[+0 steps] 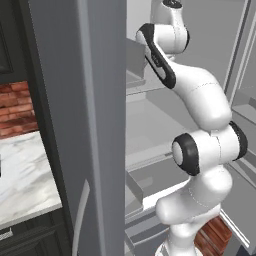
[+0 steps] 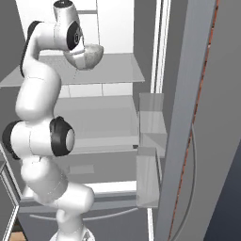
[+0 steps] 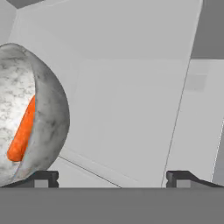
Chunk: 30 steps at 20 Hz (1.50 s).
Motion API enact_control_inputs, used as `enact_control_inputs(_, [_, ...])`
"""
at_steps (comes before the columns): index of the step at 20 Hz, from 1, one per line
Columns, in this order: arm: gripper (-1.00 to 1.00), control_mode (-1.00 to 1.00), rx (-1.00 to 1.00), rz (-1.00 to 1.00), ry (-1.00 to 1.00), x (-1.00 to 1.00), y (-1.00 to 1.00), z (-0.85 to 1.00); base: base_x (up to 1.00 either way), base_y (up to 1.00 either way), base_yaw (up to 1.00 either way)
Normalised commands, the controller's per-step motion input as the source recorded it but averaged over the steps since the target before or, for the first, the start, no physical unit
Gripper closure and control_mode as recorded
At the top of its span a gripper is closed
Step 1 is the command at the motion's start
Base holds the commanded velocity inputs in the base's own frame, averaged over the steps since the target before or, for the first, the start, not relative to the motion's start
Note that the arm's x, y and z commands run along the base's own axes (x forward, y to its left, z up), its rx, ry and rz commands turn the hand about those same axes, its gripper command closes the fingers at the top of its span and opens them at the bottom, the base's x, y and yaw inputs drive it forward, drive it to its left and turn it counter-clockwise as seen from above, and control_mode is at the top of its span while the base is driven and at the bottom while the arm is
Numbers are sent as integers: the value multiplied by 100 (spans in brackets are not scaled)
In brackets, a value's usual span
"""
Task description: Move the mug from next to the sink to the open cabinet. Then, move the bowl with the carrot to the fridge to clear the area for faucet cleaning.
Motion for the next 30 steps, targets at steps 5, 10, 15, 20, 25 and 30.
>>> enact_control_inputs(5, [-100,-100,12,-1,-29,-100,-6,-100,0,0,0])
enact_control_inputs(10, [-100,-100,10,-2,-21,-100,-6,-100,0,0,0])
enact_control_inputs(15, [-100,100,6,-3,-10,-80,0,-80,-20,0,-1])
enact_control_inputs(20, [-100,100,0,0,0,0,0,0,-100,0,-7])
enact_control_inputs(25, [-100,100,0,0,0,0,0,0,-100,0,-12])
enact_control_inputs(30, [-100,100,0,0,0,0,0,0,-100,0,-21])
